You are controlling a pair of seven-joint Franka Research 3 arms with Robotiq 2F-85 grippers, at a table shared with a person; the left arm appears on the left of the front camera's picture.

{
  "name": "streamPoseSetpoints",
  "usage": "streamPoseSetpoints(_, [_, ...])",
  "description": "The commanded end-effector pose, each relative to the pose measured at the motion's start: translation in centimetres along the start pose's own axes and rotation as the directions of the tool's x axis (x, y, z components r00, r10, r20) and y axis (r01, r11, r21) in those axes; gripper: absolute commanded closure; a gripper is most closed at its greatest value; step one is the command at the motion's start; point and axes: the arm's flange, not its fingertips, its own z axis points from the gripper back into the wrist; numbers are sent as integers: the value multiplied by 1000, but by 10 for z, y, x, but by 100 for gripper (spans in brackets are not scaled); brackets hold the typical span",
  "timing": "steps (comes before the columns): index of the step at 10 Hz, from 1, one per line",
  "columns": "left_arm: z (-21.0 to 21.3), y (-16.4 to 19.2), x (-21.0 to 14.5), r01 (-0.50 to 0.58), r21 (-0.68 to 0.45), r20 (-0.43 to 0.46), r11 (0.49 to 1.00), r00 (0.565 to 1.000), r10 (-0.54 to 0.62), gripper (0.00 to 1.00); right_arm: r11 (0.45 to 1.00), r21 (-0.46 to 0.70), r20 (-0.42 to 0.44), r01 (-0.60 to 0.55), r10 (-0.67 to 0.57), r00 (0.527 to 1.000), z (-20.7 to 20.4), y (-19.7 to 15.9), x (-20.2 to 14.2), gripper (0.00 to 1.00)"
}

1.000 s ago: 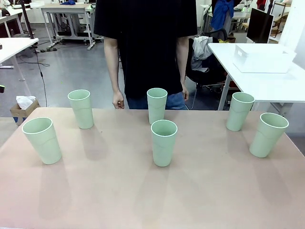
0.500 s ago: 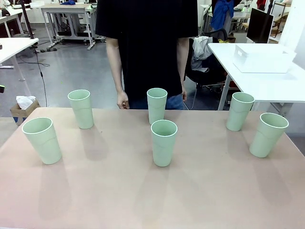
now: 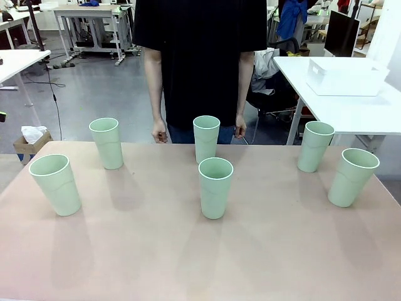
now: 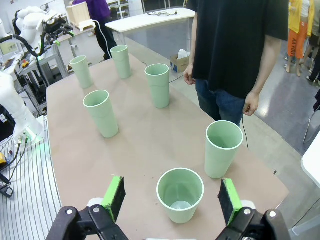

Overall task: Stack the cups and store them in the basket.
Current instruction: Pick up two Reusable plastic cups , one in each hand.

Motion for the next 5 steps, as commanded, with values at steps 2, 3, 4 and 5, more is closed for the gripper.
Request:
streamPoseSetpoints(2, [0,0,0,0,0,0,1000,1000,0,0,1000,0,0,0,0,1000,0,0,0,0])
streamPoseSetpoints(3, [3,28,7,24,-259,12,966,1000,-22,0,1000,12,-57,23,-22,998,-2,-29,17,0])
streamPoseSetpoints(4, [-2,60,7,12,-285,-23,958,1000,-19,0,995,94,-76,14,-7,997,-11,-66,26,0])
streamPoseSetpoints(5, [-8,85,1,11,-291,-45,957,999,-26,0,973,230,-83,15,4,997,-24,-94,26,0])
